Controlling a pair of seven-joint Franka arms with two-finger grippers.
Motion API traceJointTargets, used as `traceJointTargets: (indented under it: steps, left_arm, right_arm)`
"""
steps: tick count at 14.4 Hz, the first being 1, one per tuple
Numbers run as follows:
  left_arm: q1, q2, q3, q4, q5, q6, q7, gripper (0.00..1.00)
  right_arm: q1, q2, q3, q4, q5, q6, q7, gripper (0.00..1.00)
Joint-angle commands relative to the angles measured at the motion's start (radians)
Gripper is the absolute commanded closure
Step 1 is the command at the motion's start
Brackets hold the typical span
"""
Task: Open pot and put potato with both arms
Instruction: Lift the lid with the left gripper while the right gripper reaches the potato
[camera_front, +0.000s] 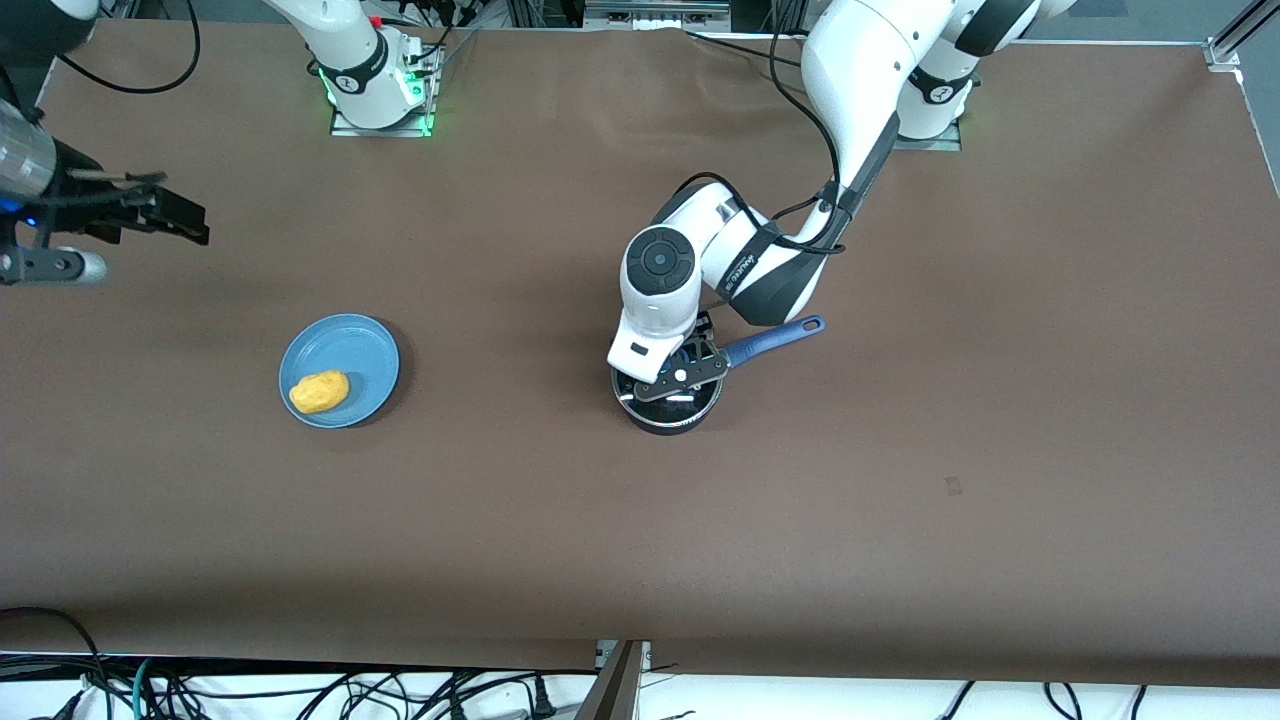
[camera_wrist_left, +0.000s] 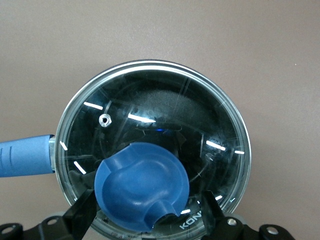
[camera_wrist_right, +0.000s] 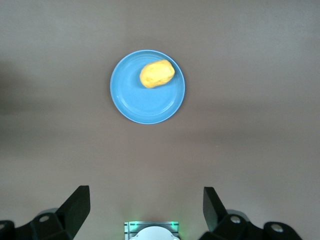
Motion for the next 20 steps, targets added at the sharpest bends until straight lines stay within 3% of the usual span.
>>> traceJointTargets:
  steps: [1,3,7,9,15,20]
  left_arm:
    - [0.006,-0.01,-0.002,0.001,0.016,0.008,-0.005,0.04]
    - [0.008,-0.01,-0.001,0.001,0.018,0.008,-0.002,0.07]
    - [0.009,-0.011,0.004,0.002,0.016,0.008,0.0,0.38]
    - [0.011,-0.016,0.006,0.002,0.016,0.006,0.0,0.44]
    - [0.051,-0.073,0.007,0.008,0.01,-0.032,0.063,0.45]
    - [0.258,-0.177,0.007,-0.041,0.004,-0.084,0.436,0.45]
  right_arm:
    - [0.001,0.023,0.002,0.015,-0.023,-0.007,-0.014,0.0]
    - [-0.004,0.037,-0.001,0.02,-0.023,-0.007,-0.082,0.0]
    - [-0.008,0.043,-0.005,0.02,-0.024,0.008,-0.208,0.0]
    - [-0.008,0.046,-0.005,0.02,-0.023,0.019,-0.208,0.0]
    - [0.002,0.159,-0.002,-0.009,-0.008,0.087,-0.25,0.0]
    - [0.004,0.222,0.005,-0.187,0.008,0.421,-0.356,0.0]
